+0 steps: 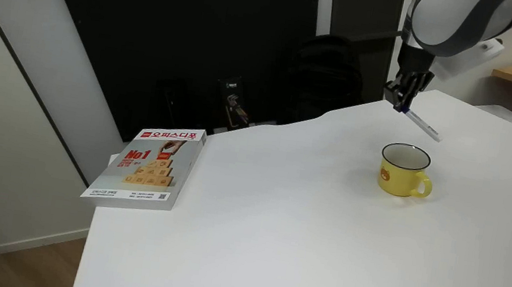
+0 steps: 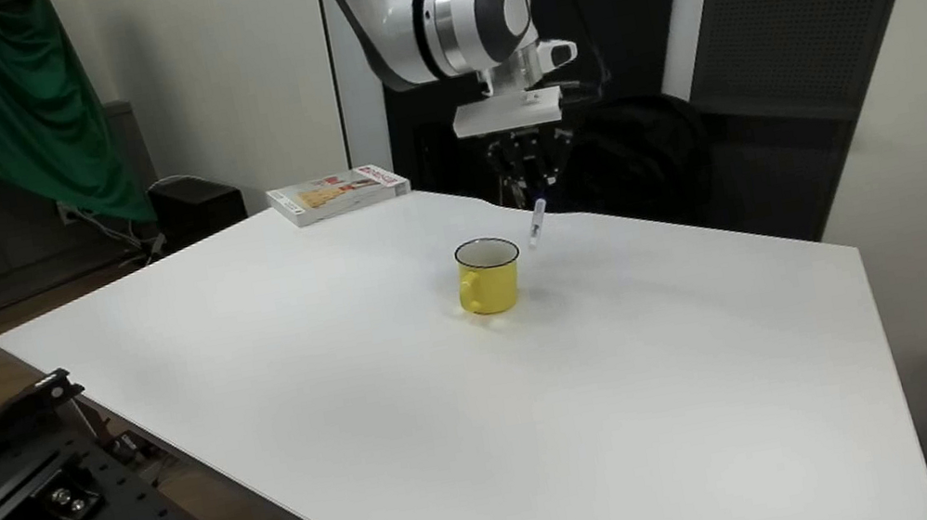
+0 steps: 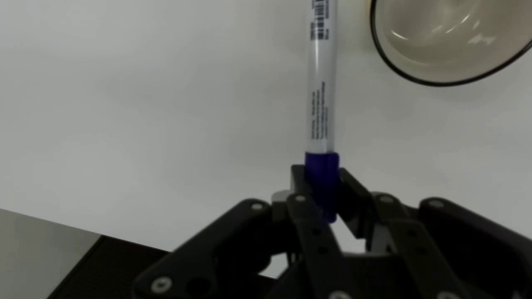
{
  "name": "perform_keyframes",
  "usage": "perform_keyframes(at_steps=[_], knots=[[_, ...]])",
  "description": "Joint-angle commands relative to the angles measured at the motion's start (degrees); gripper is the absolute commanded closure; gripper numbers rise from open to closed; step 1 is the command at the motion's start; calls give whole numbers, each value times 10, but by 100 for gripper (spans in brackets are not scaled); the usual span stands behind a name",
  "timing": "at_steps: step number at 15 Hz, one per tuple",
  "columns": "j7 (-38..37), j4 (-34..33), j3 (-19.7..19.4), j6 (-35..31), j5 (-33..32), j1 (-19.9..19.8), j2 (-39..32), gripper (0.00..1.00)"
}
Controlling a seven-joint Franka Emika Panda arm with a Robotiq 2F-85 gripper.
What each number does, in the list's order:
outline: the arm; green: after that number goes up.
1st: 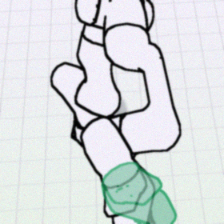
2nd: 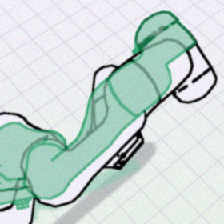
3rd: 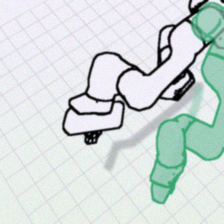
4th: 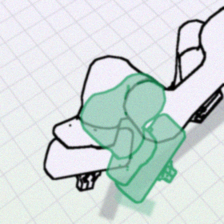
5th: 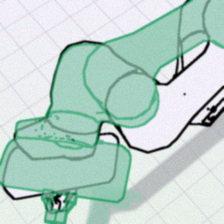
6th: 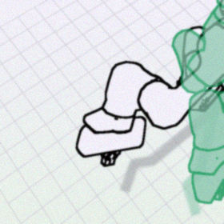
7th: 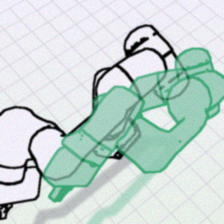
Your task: Remove the marker from the mug cup, place it on the table then put it back in the mug cup
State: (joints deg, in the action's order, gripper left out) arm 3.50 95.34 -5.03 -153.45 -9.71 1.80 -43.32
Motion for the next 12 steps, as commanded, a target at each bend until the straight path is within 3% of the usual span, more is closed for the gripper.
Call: perform_keyframes(at_steps=[1, 10, 12], knots=[[-17, 92, 10, -88, 7, 2, 44, 95], [-41, 144, -48, -158, -25, 76, 72, 95], [-31, 154, -30, -187, -13, 63, 72, 95]])
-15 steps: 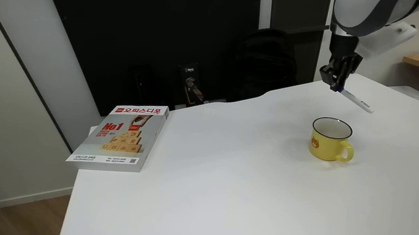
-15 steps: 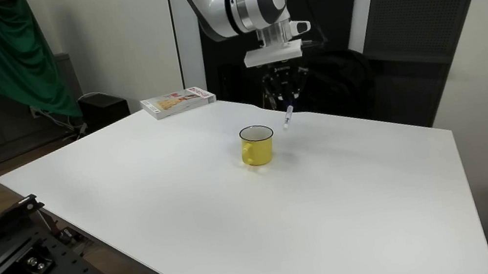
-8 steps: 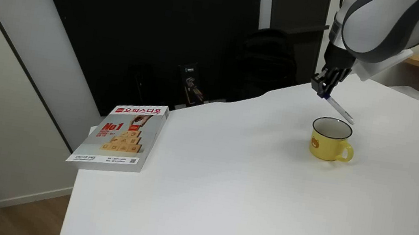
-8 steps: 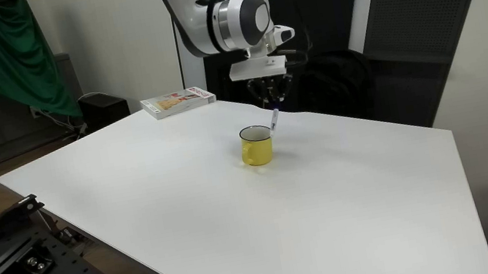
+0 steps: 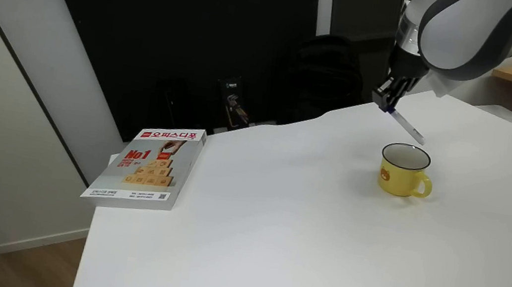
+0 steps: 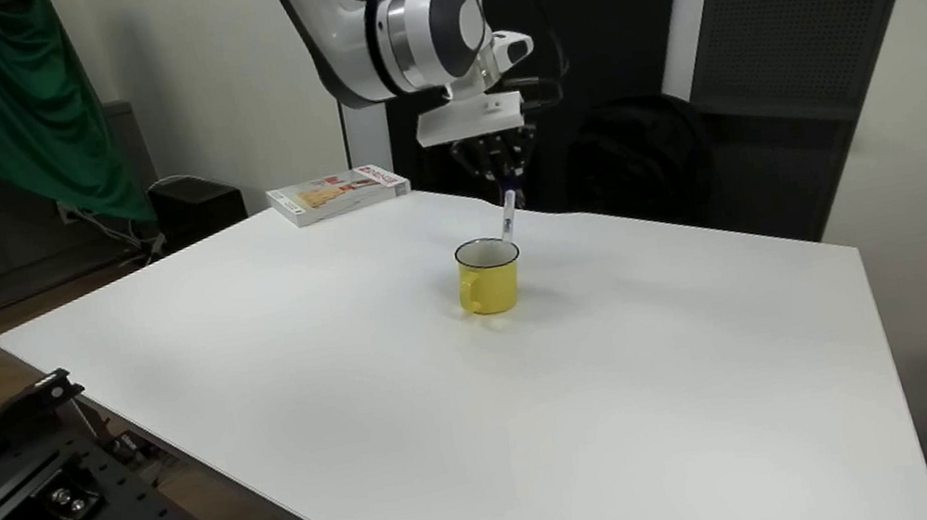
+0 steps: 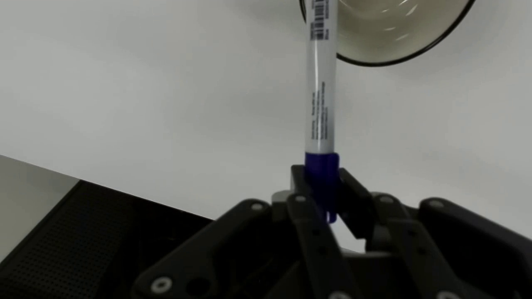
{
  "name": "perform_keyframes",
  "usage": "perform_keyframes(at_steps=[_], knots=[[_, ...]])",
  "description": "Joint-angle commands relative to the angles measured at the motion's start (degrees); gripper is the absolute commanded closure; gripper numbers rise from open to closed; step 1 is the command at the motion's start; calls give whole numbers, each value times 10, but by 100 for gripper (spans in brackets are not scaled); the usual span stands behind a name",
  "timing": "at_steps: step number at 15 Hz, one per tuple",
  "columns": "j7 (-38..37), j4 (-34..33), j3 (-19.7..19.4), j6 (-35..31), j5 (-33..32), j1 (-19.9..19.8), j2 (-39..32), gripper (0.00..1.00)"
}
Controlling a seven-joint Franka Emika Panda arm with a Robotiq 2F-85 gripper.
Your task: Remove the marker from the mug cup, place it on the table then put it back in the mug cup
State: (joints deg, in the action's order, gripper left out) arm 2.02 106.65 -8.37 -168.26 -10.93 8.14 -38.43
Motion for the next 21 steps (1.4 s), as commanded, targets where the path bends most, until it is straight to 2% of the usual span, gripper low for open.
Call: perform_keyframes(at_steps=[1, 6, 13, 21], knots=[[-13, 46, 11, -53, 5, -6, 22, 95], [-3, 79, 65, -94, 39, -51, 20, 95], [-16, 129, 64, -228, 56, -62, 6, 95], [-15, 147, 41, -222, 60, -47, -9, 95]])
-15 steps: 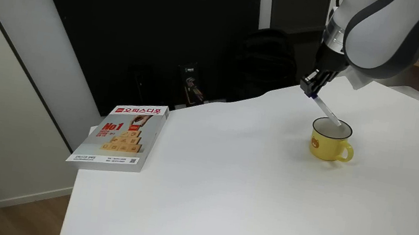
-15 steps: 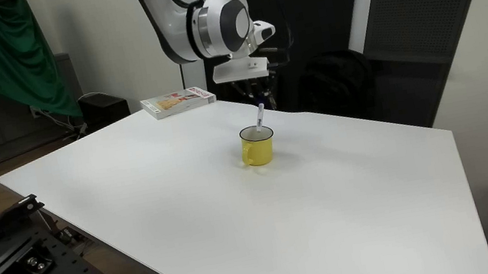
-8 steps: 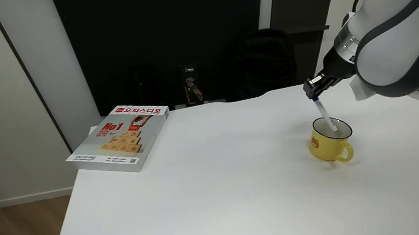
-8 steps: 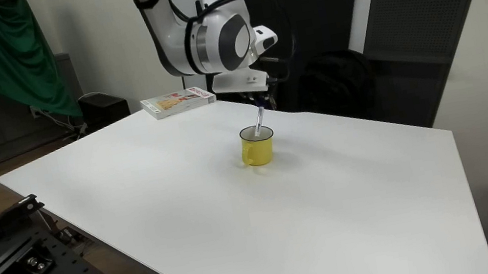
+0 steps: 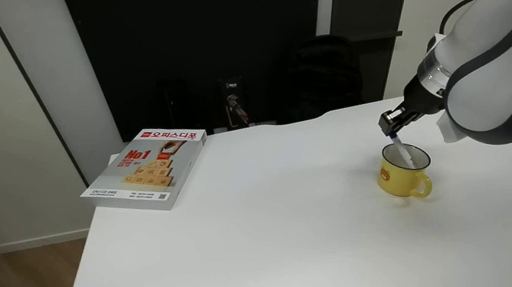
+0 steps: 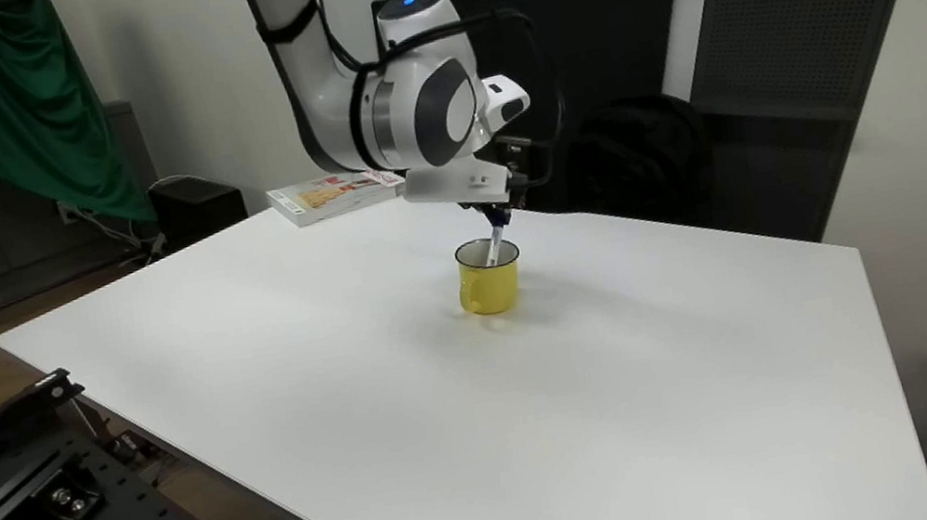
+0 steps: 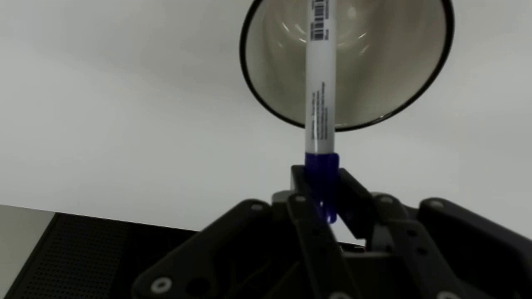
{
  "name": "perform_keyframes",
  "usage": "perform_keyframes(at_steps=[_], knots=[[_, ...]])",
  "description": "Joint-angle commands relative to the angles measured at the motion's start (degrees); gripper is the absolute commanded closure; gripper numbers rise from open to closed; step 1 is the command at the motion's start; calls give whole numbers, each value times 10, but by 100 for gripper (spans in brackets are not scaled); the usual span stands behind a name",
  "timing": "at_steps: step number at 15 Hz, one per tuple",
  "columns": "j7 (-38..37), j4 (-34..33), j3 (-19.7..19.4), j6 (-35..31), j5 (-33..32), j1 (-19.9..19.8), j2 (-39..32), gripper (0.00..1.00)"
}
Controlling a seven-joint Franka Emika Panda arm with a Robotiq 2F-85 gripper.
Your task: Remove the marker from the mug cup, place it on the table then put it back in the mug cup
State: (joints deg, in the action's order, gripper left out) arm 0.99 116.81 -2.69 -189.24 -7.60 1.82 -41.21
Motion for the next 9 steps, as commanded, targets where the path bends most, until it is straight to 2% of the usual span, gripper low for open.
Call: perform_keyframes(at_steps=[1, 3, 5, 6, 9], knots=[[-5, 43, -24, -3, 29, 23, 17, 54], [-3, 37, -32, 21, 26, 30, 15, 49], [-4, 32, -43, 49, 23, 40, 15, 35], [0, 31, -36, 74, 18, 34, 22, 29], [-5, 30, -46, 97, 12, 50, 39, 8]])
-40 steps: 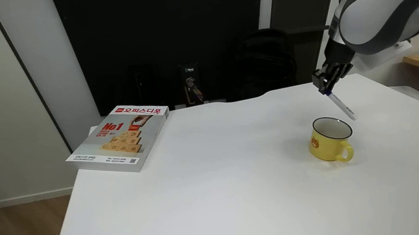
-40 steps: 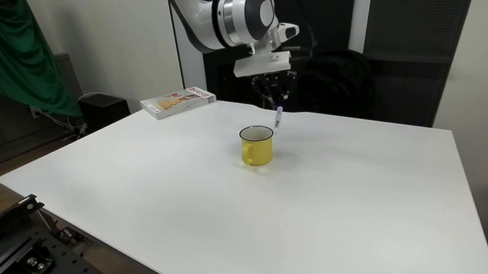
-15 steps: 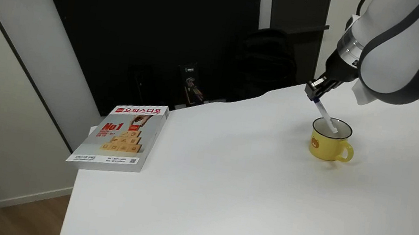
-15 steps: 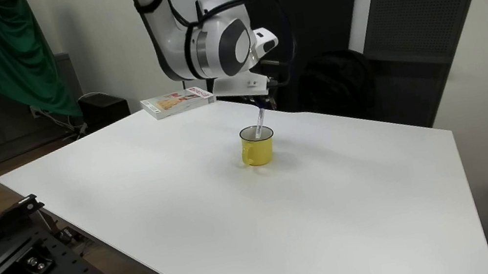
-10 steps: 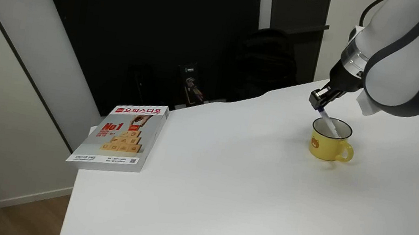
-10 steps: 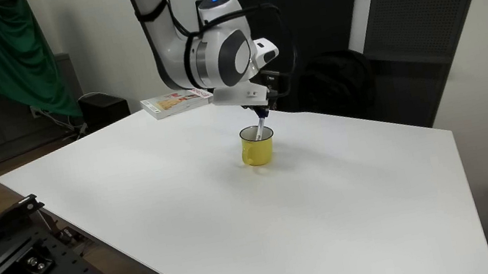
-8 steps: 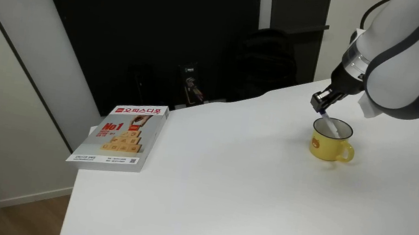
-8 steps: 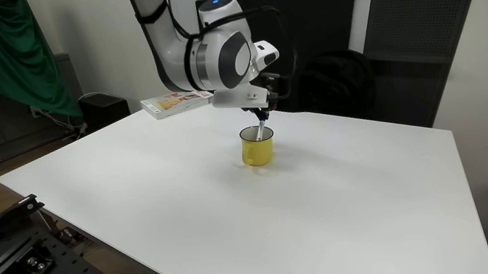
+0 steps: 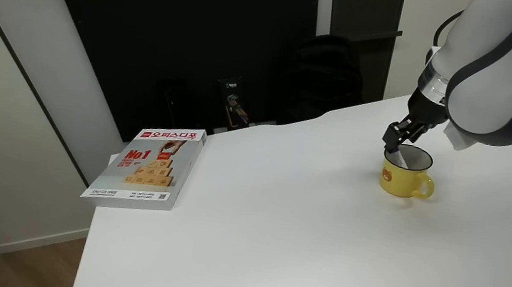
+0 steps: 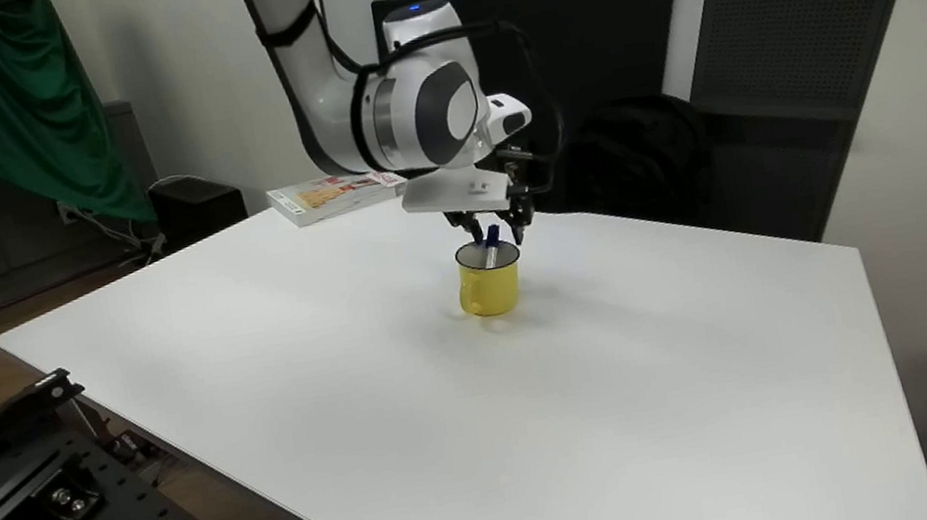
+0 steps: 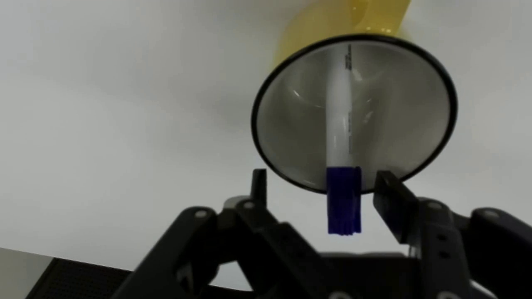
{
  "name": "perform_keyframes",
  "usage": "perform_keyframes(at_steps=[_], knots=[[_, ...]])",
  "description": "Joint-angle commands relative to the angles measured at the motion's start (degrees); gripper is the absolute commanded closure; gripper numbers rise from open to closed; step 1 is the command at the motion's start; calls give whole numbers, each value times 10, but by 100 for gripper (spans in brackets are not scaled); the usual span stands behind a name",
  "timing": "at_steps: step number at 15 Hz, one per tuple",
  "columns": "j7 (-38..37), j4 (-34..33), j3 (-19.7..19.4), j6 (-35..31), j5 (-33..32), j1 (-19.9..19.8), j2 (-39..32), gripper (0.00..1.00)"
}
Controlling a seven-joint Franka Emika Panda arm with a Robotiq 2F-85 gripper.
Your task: Remove the marker from the mug cup, place it on the table then put it back in the mug cup
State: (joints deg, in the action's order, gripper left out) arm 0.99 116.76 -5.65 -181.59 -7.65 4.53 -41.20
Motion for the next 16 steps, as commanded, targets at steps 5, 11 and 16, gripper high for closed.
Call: perform_keyframes(at_steps=[5, 11, 16], knots=[[-8, 23, -36, 91, -1, 53, 78, 0], [-87, -83, -67, 364, -17, 77, 71, 0], [-125, -180, -33, 585, 13, 45, 44, 0]])
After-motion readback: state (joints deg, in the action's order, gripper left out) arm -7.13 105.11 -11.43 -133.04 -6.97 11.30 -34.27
